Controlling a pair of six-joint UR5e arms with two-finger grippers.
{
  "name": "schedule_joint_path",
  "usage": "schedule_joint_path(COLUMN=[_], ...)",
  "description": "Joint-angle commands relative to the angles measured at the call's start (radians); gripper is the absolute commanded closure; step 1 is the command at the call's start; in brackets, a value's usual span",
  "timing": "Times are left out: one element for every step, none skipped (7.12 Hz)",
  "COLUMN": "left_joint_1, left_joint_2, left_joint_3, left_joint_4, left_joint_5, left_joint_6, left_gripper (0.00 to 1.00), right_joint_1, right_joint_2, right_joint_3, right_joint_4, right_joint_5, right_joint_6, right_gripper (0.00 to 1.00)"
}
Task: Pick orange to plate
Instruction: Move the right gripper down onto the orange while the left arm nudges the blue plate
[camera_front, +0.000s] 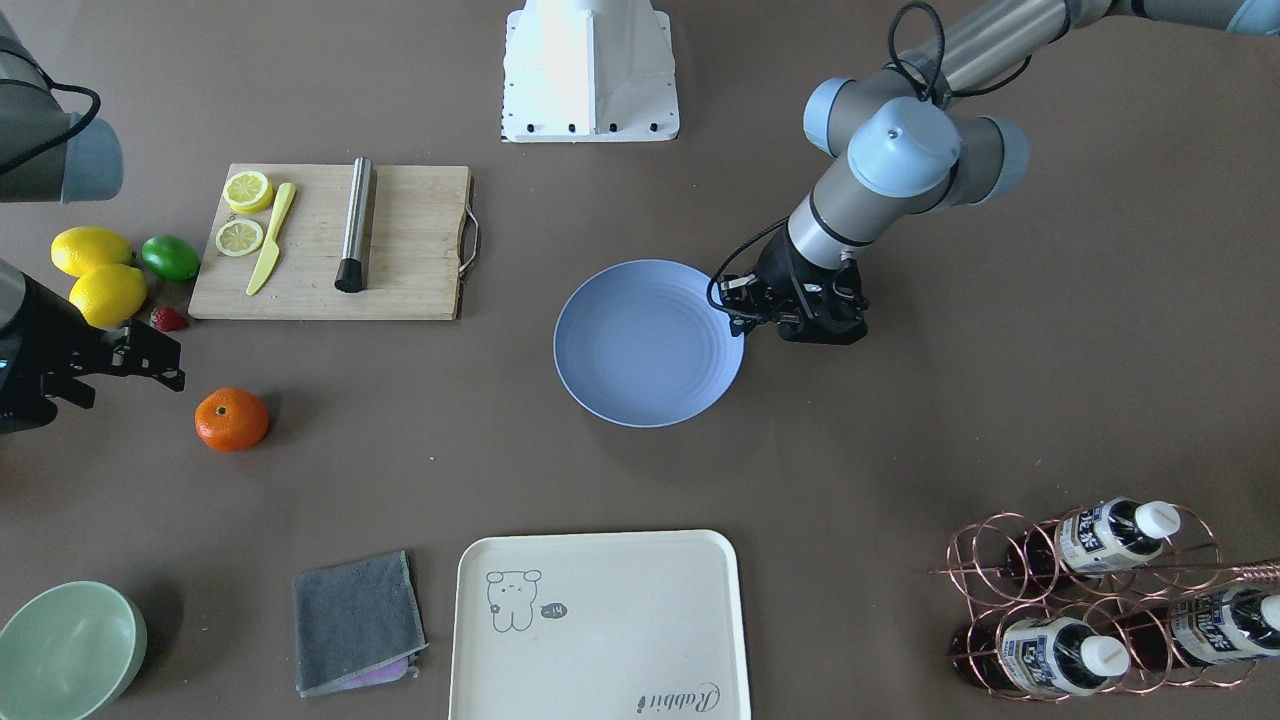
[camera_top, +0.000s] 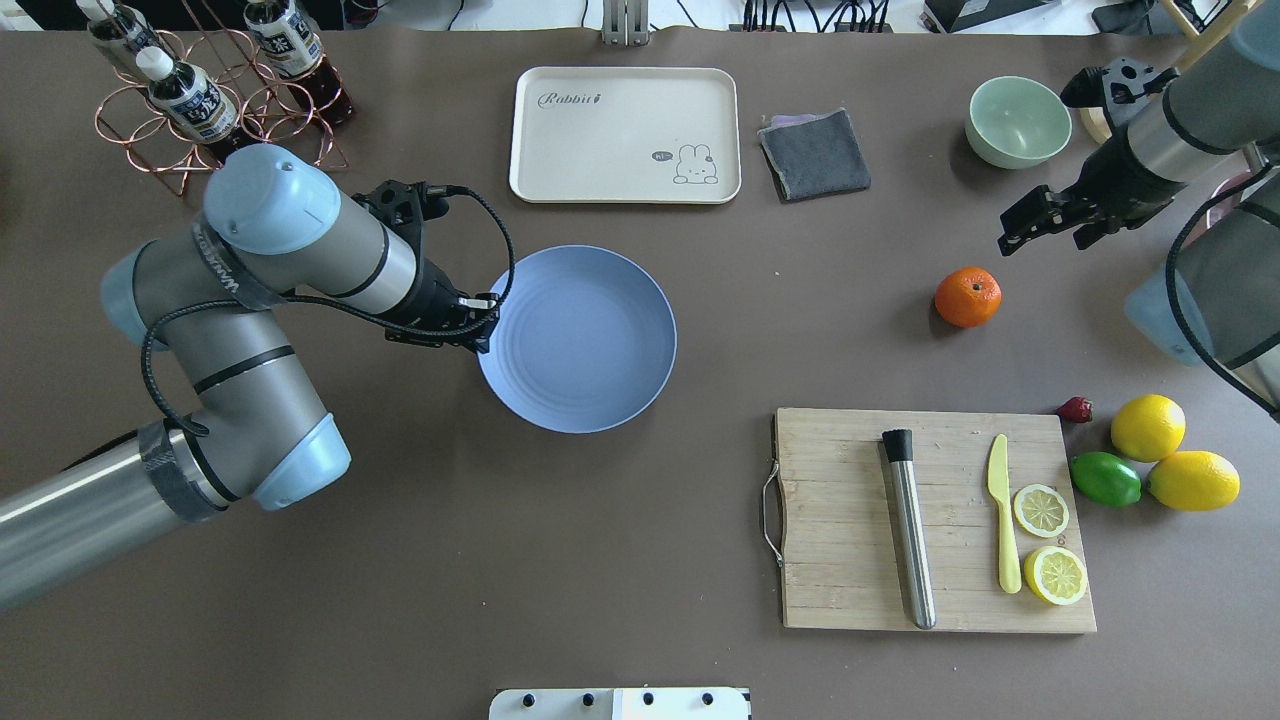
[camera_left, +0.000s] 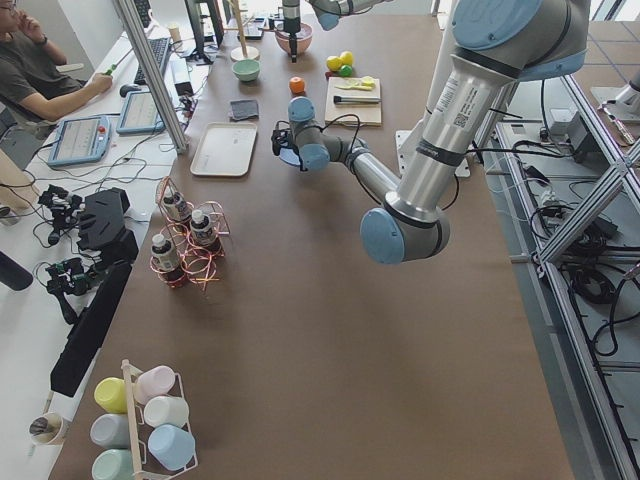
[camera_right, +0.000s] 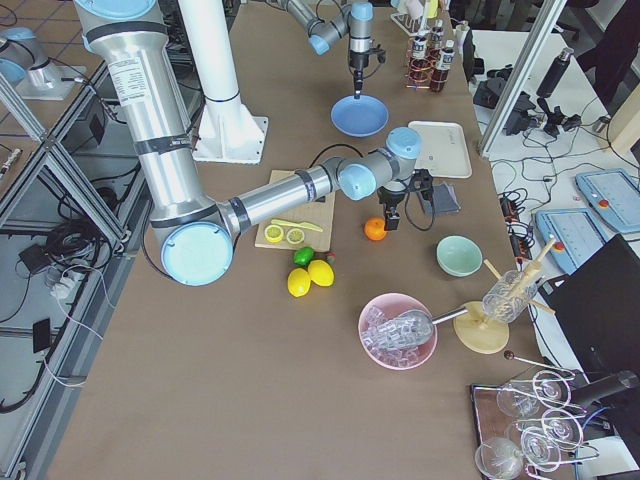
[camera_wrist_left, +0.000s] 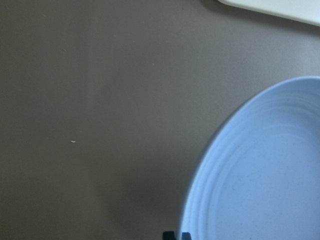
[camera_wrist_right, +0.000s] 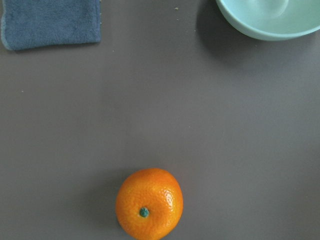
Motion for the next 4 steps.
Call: schedule_joint_path(left_joint_1=[0.065, 0.102, 0.105, 0.107], left_joint_2=[-0.043, -0.044, -0.046, -0.046], left_joint_3=[0.036, 0.048, 0.045, 0.044], left_joint_4=[-0.005, -0.01, -0.01, -0.011], left_joint_5=[0.057, 0.107, 0.111, 0.111], left_joint_6=[-0.035, -0.036, -0.038, -0.036], left_gripper=[1.0, 1.0, 1.0, 1.0], right_joint_1=[-0.06, -0.075, -0.077, -0.085], right_joint_2=[0.029, 0.03, 0.032, 0.047], right_joint_3=[-0.058, -0.071, -0.076, -0.091], right_joint_4=[0.038, 0.042, 0.042, 0.042], right_joint_5=[-0.059, -0.07, -0.07, -0.07], right_joint_6=[0.019, 0.019, 0.019, 0.028], right_gripper=[0.0, 0.0, 0.0, 0.0])
